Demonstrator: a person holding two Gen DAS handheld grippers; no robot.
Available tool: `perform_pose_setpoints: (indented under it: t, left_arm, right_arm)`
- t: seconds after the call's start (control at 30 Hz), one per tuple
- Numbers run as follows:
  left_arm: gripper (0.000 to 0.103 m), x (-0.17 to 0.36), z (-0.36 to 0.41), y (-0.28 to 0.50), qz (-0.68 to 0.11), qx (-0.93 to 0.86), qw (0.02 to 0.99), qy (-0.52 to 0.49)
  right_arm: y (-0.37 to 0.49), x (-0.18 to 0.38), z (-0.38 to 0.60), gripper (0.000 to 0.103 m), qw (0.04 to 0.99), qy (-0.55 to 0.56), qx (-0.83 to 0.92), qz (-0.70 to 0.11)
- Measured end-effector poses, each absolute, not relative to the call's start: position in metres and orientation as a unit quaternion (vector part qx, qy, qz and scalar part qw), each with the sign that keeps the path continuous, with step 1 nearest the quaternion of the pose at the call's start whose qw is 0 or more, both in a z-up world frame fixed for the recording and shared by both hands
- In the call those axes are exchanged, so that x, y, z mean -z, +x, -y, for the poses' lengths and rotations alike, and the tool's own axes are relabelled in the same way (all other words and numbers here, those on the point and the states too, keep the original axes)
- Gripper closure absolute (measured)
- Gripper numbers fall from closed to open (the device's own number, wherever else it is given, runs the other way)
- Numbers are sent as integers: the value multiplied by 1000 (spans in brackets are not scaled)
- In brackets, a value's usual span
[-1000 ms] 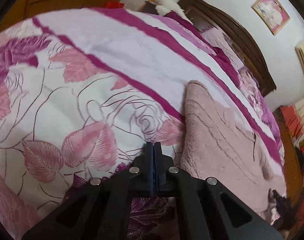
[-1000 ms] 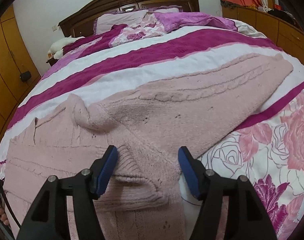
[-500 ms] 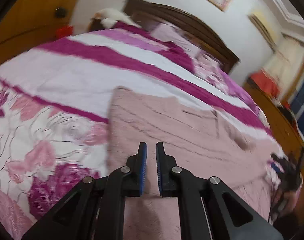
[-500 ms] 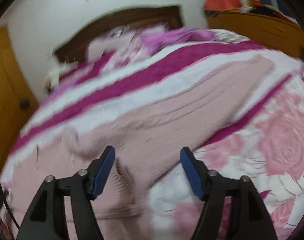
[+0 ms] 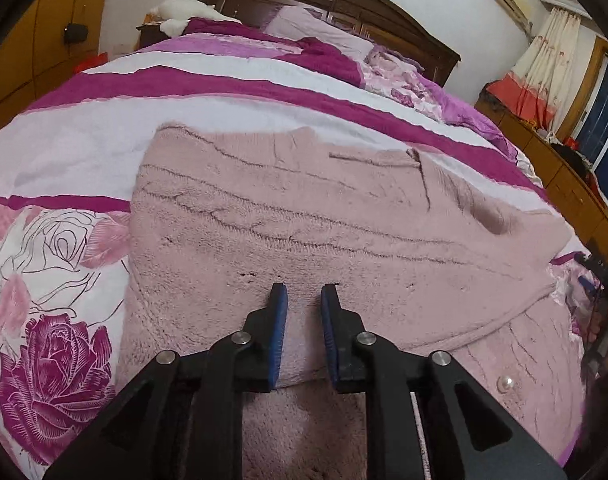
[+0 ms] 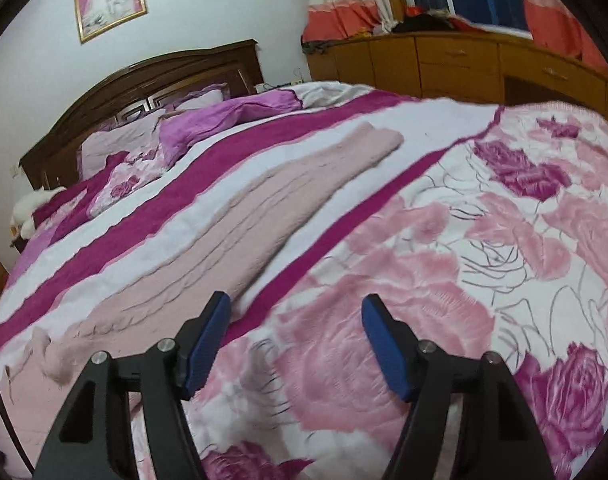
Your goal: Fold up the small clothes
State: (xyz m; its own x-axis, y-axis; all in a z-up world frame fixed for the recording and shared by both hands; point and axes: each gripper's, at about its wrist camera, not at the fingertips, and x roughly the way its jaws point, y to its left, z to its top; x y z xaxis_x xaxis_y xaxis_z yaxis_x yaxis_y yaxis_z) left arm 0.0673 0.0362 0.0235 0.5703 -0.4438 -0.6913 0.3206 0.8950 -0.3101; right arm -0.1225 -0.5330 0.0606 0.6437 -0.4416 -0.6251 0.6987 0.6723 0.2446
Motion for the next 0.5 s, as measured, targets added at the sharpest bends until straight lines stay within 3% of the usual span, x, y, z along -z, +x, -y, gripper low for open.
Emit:
perform_pose_setpoints:
  t: [0.1, 0.5]
  left_arm:
    - [103, -20, -35, 68, -413, 216, 882, -75]
    - [103, -17, -45, 68, -411, 238, 873, -109]
  right_arm:
    - [-123, -53, 567, 32, 863, 305, 281, -290]
    - [-124, -40, 717, 49, 810, 507, 262, -137]
